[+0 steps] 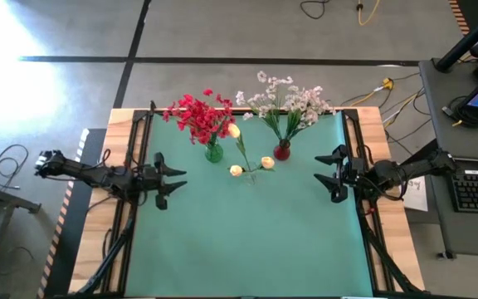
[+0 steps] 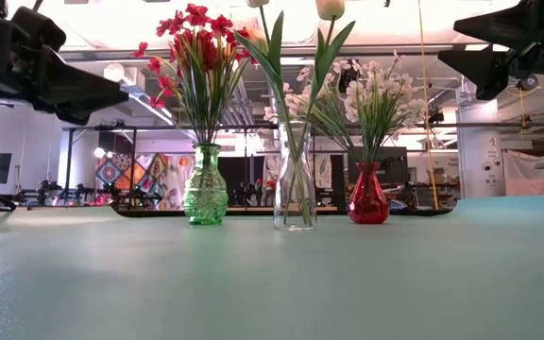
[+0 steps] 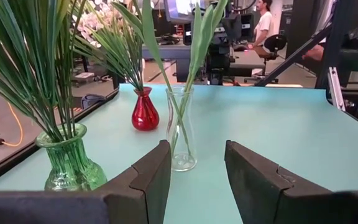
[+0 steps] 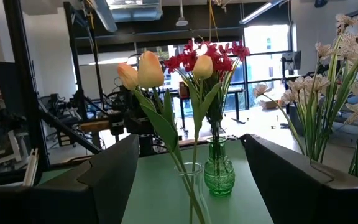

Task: Sort flowers into vase by color
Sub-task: Return to Home Position

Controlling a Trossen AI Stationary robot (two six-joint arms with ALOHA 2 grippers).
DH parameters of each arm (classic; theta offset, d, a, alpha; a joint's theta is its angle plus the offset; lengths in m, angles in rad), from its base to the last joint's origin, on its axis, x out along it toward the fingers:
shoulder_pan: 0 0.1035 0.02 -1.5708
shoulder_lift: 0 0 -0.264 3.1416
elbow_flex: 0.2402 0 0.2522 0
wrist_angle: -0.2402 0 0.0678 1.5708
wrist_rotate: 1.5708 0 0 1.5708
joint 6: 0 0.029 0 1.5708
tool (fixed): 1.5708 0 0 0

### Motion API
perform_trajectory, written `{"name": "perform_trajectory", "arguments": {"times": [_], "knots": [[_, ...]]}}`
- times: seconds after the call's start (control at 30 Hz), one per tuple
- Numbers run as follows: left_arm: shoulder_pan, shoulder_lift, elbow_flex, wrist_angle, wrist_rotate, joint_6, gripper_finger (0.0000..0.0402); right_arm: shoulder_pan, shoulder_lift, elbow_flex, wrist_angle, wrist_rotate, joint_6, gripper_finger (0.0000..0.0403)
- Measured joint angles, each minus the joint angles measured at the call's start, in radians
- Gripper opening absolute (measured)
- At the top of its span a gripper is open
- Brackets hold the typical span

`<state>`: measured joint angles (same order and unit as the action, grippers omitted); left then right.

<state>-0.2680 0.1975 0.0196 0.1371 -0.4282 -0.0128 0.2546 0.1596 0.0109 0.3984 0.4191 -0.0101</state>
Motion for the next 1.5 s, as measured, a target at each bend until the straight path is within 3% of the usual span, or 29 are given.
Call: {"name": "perform_trajectory", "arguments": {"times": [1.5], "knots": [[0.000,0.089,0.000,0.000,0.000,0.000,0.0139,0.000,0.000,0.000,0.000,0.000,0.000,0.0288]]}}
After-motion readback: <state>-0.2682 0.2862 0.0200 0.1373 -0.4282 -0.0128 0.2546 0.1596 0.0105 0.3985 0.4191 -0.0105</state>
